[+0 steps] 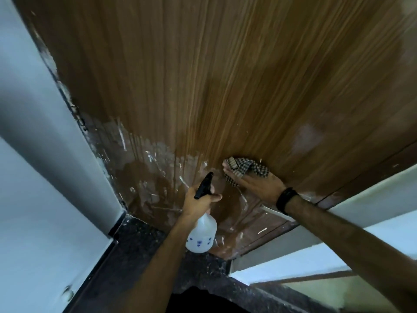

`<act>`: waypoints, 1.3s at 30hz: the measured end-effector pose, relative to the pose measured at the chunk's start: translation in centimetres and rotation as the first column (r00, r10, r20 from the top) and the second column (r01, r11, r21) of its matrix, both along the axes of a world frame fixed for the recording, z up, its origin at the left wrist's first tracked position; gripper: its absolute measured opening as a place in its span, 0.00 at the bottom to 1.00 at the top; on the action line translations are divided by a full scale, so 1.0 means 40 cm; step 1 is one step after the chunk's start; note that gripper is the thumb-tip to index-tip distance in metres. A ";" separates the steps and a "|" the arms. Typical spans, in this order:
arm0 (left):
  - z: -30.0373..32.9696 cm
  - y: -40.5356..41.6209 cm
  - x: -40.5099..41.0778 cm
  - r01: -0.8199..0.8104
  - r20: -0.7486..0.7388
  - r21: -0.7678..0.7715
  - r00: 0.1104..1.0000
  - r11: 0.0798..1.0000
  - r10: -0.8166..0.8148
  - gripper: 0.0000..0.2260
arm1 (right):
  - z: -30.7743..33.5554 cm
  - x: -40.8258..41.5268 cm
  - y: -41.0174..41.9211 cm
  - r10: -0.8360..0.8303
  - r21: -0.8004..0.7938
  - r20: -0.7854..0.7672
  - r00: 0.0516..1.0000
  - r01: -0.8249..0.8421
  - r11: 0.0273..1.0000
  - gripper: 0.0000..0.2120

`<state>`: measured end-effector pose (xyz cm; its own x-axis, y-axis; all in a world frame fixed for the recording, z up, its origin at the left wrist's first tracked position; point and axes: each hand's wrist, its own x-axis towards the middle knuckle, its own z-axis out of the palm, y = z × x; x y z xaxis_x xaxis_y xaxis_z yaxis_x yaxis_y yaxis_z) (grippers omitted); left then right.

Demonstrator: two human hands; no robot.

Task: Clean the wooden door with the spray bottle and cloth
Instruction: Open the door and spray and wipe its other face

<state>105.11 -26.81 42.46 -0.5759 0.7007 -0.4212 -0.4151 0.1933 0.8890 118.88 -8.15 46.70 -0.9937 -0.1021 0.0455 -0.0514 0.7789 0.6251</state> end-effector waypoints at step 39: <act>-0.119 -0.054 -0.090 -0.213 0.191 -0.113 0.954 0.970 0.232 0.14 | 0.061 -0.337 -0.079 0.113 0.443 0.014 0.993 -0.108 0.890 0.40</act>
